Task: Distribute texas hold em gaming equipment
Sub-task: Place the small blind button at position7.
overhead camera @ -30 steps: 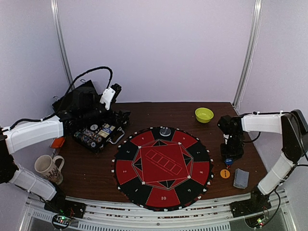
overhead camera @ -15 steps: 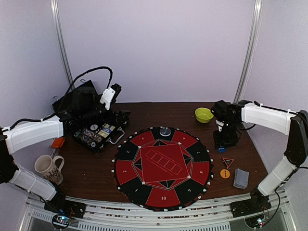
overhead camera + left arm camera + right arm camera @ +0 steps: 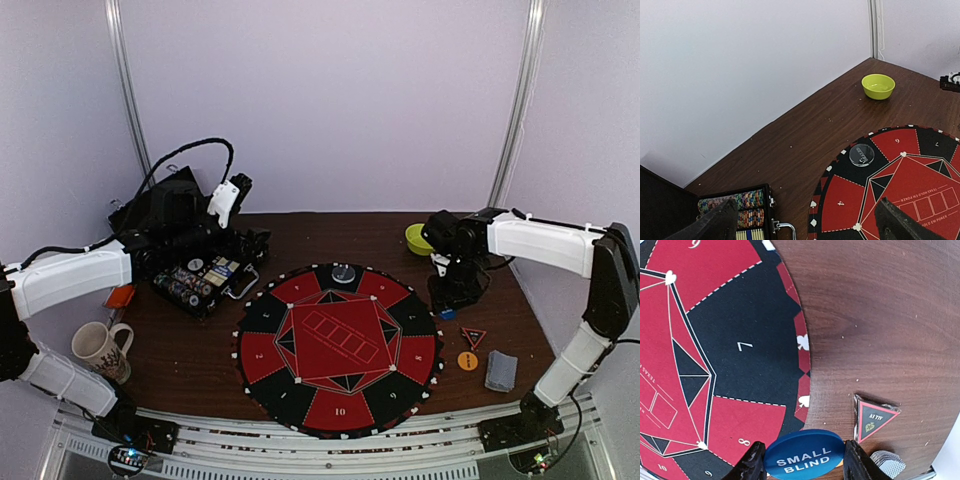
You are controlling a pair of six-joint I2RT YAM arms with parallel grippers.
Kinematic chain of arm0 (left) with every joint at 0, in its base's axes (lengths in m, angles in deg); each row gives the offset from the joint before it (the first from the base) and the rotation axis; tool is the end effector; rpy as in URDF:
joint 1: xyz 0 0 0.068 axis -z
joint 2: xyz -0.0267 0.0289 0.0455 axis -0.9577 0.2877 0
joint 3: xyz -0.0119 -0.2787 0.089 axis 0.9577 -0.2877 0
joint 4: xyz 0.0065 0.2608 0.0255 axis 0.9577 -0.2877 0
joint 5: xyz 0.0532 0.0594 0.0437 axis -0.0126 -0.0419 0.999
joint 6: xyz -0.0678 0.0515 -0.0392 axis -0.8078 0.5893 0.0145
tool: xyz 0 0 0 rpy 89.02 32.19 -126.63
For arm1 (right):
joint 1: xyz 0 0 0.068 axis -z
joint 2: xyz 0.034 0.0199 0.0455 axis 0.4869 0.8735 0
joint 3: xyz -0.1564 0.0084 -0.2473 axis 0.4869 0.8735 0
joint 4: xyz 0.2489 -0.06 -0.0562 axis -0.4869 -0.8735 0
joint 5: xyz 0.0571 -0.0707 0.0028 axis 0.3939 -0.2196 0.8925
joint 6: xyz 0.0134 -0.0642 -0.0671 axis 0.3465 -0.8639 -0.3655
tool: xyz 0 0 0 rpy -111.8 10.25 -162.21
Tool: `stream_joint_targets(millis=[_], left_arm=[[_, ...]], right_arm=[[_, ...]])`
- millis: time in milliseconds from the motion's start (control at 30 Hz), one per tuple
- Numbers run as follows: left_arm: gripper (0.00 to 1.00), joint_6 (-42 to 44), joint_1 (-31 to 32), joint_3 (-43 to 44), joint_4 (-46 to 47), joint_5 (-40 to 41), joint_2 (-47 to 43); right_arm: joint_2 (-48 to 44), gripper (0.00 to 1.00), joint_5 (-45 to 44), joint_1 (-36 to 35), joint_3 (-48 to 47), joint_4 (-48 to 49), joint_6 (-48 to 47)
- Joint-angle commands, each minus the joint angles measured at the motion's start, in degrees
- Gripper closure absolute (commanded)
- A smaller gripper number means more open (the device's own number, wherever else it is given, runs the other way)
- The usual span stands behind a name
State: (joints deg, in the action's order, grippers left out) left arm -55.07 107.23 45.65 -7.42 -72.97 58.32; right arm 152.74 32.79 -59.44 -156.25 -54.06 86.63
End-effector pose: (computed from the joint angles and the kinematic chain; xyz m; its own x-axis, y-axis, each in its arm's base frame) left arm 0.2934 -0.2017 0.3121 -0.1971 0.2398 -0.9506 0.6107 0.7885 0.0723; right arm 0.2752 0.1556 0.2021 -0.9707 -0.0943 -0.2212 -0.1060 0.9935 0.0417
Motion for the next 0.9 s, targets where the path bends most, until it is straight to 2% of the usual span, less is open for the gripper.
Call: stream_joint_targets(millis=[0, 200, 400, 667, 867], left_arm=[[0.02, 1.4, -0.3, -0.3, 3.6, 1.1, 0.4], [0.02, 2.0, -0.3, -1.0, 4.4, 2.3, 0.3], [0.02, 2.1, -0.3, -0.7, 4.2, 2.3, 1.3], [0.02, 2.0, -0.3, 0.4, 2.8, 1.6, 2.9], [0.02, 2.0, -0.3, 0.4, 2.6, 1.5, 2.7]], right_arm=[[1.8, 0.68, 0.0, -0.3, -2.3, -1.0, -4.9], [3.7, 0.68, -0.2, -0.4, -2.5, -2.5, -9.4], [3.3, 0.68, 4.2, -4.4, 0.8, -1.1, -5.7], [5.0, 0.70, 4.9, -10.7, 6.2, 3.0, 1.2], [6.9, 0.70, 1.7, -9.3, 4.7, 3.5, 1.3]])
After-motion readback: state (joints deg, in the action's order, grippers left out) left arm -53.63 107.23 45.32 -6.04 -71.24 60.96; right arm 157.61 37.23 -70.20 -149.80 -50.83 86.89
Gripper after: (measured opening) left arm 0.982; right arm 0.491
